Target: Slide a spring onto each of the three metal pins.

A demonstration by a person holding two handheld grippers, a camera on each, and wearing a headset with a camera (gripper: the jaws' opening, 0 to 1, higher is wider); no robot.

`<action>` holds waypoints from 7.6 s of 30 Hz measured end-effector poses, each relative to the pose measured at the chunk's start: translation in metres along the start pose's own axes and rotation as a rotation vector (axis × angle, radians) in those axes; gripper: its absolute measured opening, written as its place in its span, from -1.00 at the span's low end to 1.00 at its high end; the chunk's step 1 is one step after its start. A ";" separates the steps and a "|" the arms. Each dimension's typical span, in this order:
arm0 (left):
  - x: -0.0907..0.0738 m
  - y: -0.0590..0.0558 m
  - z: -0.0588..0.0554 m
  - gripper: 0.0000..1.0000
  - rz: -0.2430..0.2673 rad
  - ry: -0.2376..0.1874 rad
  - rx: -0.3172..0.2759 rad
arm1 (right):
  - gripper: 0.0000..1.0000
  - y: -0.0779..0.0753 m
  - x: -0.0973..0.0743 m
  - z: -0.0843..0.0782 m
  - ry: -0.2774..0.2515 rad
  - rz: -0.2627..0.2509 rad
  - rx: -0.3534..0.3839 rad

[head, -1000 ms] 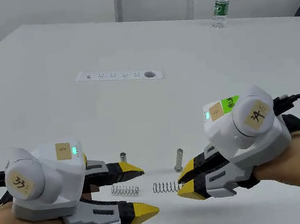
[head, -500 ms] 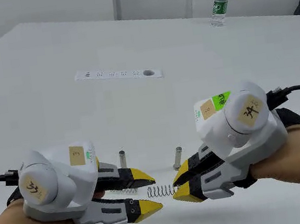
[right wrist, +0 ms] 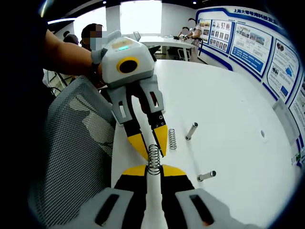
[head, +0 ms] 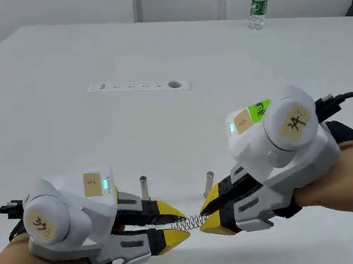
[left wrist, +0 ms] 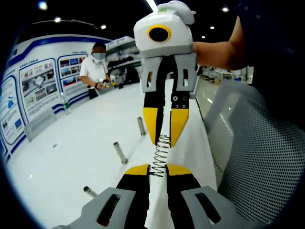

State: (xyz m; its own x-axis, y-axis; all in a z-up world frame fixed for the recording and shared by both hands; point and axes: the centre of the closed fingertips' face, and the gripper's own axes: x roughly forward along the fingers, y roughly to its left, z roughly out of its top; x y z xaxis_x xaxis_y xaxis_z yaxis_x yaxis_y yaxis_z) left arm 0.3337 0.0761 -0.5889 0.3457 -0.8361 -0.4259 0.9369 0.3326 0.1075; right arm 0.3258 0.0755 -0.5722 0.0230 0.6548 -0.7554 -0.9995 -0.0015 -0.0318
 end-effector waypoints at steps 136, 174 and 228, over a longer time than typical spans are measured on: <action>-0.077 0.045 -0.025 0.21 0.311 -0.088 -0.291 | -0.77 -0.113 -0.022 -0.010 -0.316 -0.396 0.242; -0.077 0.045 -0.029 0.19 0.313 -0.080 -0.294 | -0.76 -0.113 0.015 -0.040 -0.229 -0.369 0.269; -0.080 0.045 -0.028 0.18 0.319 -0.082 -0.287 | -0.56 -0.081 0.019 0.014 -0.270 -0.304 0.157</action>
State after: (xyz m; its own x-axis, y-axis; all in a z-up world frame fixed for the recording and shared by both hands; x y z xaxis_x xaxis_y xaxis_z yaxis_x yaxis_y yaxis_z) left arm 0.3470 0.1700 -0.5751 0.6297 -0.6996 -0.3377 0.7338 0.6784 -0.0372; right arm 0.4064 0.0990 -0.5750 0.3314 0.7819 -0.5280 -0.9397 0.3235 -0.1108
